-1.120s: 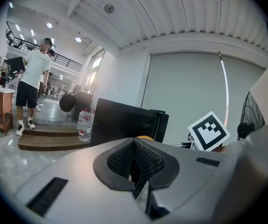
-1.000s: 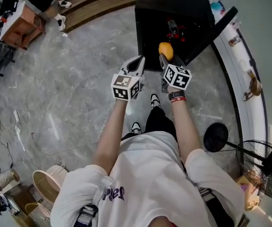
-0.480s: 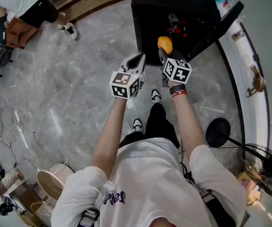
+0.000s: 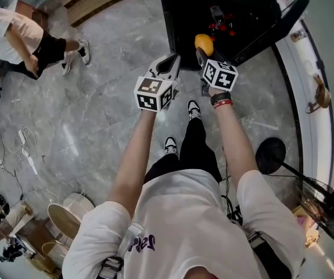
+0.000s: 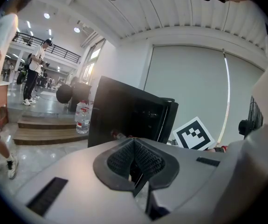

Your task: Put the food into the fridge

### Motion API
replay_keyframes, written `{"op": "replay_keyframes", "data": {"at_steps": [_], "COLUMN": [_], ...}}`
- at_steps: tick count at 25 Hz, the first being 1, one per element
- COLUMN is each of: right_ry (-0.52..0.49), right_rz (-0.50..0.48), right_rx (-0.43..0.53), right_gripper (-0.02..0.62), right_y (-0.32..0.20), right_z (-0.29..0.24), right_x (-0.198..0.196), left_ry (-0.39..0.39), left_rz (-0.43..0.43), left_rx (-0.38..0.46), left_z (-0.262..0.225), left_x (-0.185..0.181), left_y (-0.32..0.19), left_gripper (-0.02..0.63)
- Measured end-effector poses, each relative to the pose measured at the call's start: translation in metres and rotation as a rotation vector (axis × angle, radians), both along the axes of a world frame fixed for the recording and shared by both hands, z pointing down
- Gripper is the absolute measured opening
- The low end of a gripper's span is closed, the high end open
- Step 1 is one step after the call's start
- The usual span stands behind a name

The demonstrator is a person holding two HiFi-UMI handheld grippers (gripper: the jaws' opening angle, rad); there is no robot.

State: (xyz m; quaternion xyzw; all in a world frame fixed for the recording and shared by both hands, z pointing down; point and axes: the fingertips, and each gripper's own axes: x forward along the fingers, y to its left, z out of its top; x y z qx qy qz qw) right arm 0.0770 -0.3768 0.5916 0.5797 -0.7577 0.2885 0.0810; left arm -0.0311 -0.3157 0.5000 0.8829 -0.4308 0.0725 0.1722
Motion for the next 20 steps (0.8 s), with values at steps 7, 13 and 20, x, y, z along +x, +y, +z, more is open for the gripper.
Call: {"op": "replay_keyframes", "data": {"at_steps": [7,13,20], "right_ry": [0.001,0.03,0.04], "right_rz": [0.002,0.017,0.013], "right_rx": [-0.014,-0.037,-0.045], "right_gripper": [0.29,0.29,0.29], "right_y": [-0.016,-0.03,-0.049], "right_z": [0.02,0.037,0.059], "right_x": [0.0,0.002,0.003], "left_ry": [-0.006,-0.01,-0.016], "left_rz": [0.006,0.017,0.019], "left_rx": [-0.014,-0.028,-0.034], "left_z": [0.017,0.035,0.053], "left_x": [-0.003,-0.006,-0.006], "left_y": [-0.009,-0.015,-0.027], "left_gripper": [0.017,0.017,0.017]}}
